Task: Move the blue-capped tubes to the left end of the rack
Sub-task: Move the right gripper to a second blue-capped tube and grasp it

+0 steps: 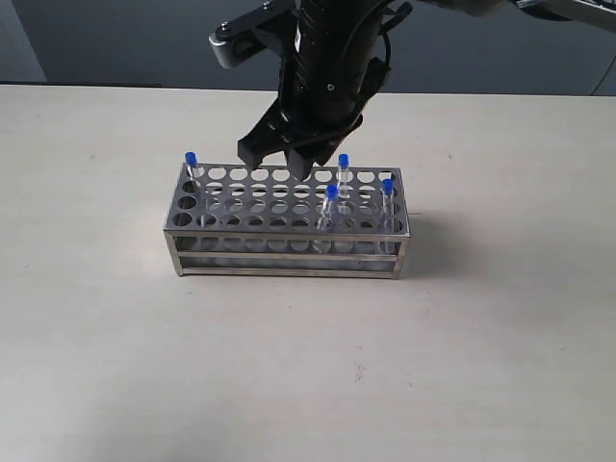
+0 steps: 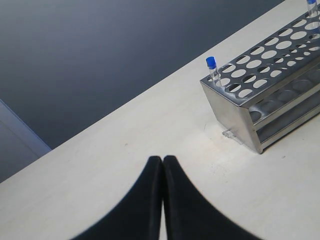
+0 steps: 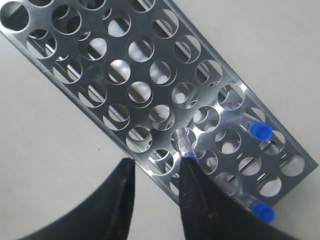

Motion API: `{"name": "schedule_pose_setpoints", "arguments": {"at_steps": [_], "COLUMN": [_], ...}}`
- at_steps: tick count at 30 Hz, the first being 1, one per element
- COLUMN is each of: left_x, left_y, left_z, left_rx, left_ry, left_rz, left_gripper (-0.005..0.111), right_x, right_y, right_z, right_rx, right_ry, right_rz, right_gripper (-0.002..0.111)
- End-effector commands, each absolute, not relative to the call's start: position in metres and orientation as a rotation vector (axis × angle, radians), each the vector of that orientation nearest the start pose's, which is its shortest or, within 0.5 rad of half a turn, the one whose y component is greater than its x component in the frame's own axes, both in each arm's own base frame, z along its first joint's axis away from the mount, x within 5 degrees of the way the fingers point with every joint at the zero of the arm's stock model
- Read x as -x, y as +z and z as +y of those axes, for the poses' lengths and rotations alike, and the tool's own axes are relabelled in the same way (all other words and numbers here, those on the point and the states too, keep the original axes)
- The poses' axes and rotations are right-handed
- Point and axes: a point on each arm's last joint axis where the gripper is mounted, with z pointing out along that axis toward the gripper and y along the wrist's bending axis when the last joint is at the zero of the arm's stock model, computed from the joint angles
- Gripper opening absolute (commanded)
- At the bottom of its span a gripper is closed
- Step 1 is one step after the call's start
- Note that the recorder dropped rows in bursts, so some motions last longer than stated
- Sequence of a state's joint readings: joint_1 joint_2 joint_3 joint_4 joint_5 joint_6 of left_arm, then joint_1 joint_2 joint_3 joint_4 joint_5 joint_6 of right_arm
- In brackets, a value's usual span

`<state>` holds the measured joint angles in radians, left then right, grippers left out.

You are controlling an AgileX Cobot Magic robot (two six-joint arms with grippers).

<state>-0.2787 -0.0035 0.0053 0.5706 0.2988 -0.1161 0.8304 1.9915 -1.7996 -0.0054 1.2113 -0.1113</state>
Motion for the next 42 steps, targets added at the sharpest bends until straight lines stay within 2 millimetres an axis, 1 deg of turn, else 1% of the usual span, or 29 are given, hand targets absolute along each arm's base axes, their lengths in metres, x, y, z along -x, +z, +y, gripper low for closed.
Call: {"name": "schedule_pose_setpoints", "arguments": {"at_steps": [1,4,6,8,11,14,19,22,26,29,35,42], "left_x": [-0.056,-0.056,-0.056,-0.056,-0.056,-0.056,-0.056,-0.056,-0.056,-0.056,-0.056,-0.056], "left_y": [0.191,0.191,0.191,0.191,0.191,0.191,0.191,0.191,0.191,0.191,0.191,0.191], "left_z": [-0.002,-0.002,-0.002,-0.002,-0.002,-0.002,-0.002,-0.002,-0.002,-0.002,-0.002,-0.002], "left_rx": [-0.486,-0.486,-0.486,-0.486,-0.486,-0.486,-0.486,-0.488,-0.488,-0.488,-0.488,-0.488], "left_ry": [0.229,0.229,0.229,0.229,0.229,0.229,0.229,0.23,0.23,0.23,0.23,0.23], "left_rz": [1.669,1.669,1.669,1.669,1.669,1.669,1.669,1.667,1.667,1.667,1.667,1.667], "left_gripper": [0.001,0.001,0.001,0.001,0.001,0.001,0.001,0.001,0.001,0.001,0.001,0.001], "right_x": [-0.288,-0.288,-0.287,-0.287,-0.285,-0.287,-0.29,-0.291,-0.294,-0.295,-0.293,-0.29], "right_y": [0.276,0.275,0.269,0.258,0.247,0.243,0.24,0.234,0.216,0.209,0.21,0.234], "right_z": [0.309,0.309,0.306,0.303,0.302,0.304,0.306,0.308,0.311,0.311,0.309,0.305], "right_rx": [1.289,1.276,1.285,1.295,1.297,1.261,1.248,1.252,1.273,1.283,1.288,1.256], "right_ry": [0.099,0.095,0.063,0.023,0.029,0.045,0.057,0.053,0.027,0.012,-0.002,0.024], "right_rz": [2.591,2.602,2.615,2.629,2.639,2.627,2.587,2.594,2.634,2.653,2.668,2.611], "right_gripper": [0.03,0.03,0.03,0.03,0.03,0.03,0.03,0.03,0.03,0.03,0.03,0.03]}}
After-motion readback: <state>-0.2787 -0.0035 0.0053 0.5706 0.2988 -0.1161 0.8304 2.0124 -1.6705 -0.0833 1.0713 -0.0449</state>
